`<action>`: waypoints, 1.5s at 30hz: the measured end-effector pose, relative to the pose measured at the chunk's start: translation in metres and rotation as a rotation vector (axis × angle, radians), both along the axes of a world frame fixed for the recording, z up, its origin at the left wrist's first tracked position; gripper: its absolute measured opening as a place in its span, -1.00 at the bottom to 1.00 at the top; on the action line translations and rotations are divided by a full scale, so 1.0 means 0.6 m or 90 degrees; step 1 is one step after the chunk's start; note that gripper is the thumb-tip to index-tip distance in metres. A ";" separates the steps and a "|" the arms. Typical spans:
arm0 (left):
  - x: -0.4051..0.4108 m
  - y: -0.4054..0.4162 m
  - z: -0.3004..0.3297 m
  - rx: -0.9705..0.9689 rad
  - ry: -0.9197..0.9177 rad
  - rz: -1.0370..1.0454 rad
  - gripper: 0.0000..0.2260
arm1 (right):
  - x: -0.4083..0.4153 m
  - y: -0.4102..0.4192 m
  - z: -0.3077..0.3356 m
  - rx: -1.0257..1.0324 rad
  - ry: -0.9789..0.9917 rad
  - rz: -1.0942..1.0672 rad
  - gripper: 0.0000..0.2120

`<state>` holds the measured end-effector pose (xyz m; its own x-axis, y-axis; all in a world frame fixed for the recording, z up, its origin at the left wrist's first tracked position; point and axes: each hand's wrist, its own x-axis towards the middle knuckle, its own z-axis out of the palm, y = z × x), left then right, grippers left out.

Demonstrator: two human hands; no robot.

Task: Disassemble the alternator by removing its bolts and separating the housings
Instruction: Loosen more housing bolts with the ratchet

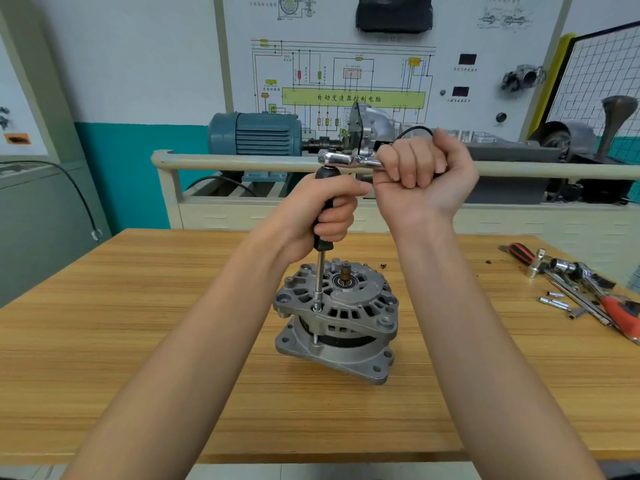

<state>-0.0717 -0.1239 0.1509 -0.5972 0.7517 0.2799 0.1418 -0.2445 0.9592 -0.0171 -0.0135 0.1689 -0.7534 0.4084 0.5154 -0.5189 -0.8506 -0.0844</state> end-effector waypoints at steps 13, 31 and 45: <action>0.023 0.028 -0.012 0.079 0.022 0.341 -0.67 | 0.027 -0.077 -0.024 0.349 0.186 -0.506 -0.65; 0.025 0.030 -0.011 0.054 0.016 0.334 -0.70 | 0.030 -0.067 -0.023 0.327 0.173 -0.450 -0.63; 0.000 -0.008 -0.006 0.038 -0.020 -0.081 -0.71 | 0.017 0.001 0.003 -0.005 -0.010 0.031 -0.60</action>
